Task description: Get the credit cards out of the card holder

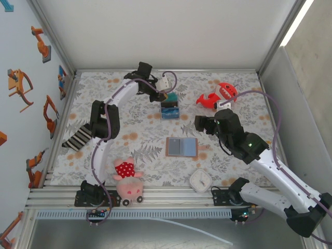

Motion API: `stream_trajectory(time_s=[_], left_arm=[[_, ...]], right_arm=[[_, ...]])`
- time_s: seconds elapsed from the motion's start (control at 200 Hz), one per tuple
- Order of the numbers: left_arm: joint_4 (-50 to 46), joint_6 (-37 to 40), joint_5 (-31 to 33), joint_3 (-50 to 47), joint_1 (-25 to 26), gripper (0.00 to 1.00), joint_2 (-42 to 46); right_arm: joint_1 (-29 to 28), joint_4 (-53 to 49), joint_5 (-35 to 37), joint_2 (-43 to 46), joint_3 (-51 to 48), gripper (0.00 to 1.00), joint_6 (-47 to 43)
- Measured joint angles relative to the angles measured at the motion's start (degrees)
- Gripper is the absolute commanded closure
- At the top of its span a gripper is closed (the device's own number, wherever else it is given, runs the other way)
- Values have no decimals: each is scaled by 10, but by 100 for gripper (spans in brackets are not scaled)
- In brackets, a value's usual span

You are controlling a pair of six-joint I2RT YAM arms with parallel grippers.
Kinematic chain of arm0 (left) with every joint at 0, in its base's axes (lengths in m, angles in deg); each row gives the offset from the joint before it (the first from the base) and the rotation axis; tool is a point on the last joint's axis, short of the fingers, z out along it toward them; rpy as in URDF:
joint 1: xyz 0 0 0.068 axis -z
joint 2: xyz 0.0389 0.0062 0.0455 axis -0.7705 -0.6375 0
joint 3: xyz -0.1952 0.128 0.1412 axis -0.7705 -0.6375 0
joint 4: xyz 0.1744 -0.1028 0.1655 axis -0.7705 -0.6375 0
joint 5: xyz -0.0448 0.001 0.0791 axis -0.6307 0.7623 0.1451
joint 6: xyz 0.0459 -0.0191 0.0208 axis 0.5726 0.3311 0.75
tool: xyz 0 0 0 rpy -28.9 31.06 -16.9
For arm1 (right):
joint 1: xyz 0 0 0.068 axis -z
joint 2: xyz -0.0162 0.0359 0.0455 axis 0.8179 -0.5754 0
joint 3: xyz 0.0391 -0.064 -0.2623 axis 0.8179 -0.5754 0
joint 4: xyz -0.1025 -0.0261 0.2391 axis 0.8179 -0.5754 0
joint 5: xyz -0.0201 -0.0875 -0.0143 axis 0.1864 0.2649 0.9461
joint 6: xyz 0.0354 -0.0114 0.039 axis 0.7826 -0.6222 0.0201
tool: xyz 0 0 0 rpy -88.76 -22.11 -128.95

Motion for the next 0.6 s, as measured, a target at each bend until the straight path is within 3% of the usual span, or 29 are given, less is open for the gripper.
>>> stream_trajectory(time_s=[0.471,0.546,0.601], left_arm=[[-2,-1,7,8,10,67,-1],[-2,-3,9,3,12,61,4],[-2,-2,10,-10,14,45,16]], right_arm=[[0,-1,0,0,-3,1,2],[0,-1,0,0,-4,1,2],[0,0,0,0,-6,1,2]])
